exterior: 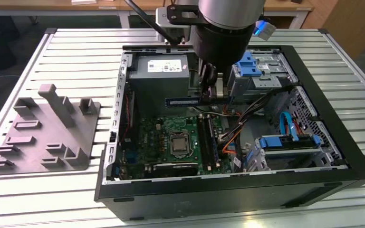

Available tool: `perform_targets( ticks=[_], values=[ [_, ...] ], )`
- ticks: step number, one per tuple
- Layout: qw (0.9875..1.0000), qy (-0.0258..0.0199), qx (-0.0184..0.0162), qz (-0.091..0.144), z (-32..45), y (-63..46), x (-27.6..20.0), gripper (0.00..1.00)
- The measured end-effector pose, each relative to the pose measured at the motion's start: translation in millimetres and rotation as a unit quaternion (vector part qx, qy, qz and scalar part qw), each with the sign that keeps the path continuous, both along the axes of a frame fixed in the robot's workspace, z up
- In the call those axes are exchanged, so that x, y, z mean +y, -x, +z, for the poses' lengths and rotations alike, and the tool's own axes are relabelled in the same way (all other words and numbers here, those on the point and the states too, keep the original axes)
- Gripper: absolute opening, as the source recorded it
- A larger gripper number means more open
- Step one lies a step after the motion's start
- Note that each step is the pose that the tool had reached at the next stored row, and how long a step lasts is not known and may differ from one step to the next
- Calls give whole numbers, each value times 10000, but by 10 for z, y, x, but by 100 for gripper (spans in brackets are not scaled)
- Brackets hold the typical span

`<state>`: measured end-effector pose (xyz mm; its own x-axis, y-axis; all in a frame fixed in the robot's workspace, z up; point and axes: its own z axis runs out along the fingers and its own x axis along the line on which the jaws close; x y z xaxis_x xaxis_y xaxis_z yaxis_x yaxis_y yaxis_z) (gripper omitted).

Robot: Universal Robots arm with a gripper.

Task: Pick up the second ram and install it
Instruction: 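Pick up the second ram and move it above second insertion slot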

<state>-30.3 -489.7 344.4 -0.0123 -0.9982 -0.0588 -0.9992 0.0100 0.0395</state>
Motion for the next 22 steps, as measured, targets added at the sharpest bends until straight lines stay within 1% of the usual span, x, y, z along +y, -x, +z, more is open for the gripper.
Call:
perform_targets(
  ticks=[15, 22],
  values=[
    [10000, 1, 1, 0, -138, -14, -2, 14],
    [10000, 0, 1, 0, -216, -20, -5, 14]
  ],
)
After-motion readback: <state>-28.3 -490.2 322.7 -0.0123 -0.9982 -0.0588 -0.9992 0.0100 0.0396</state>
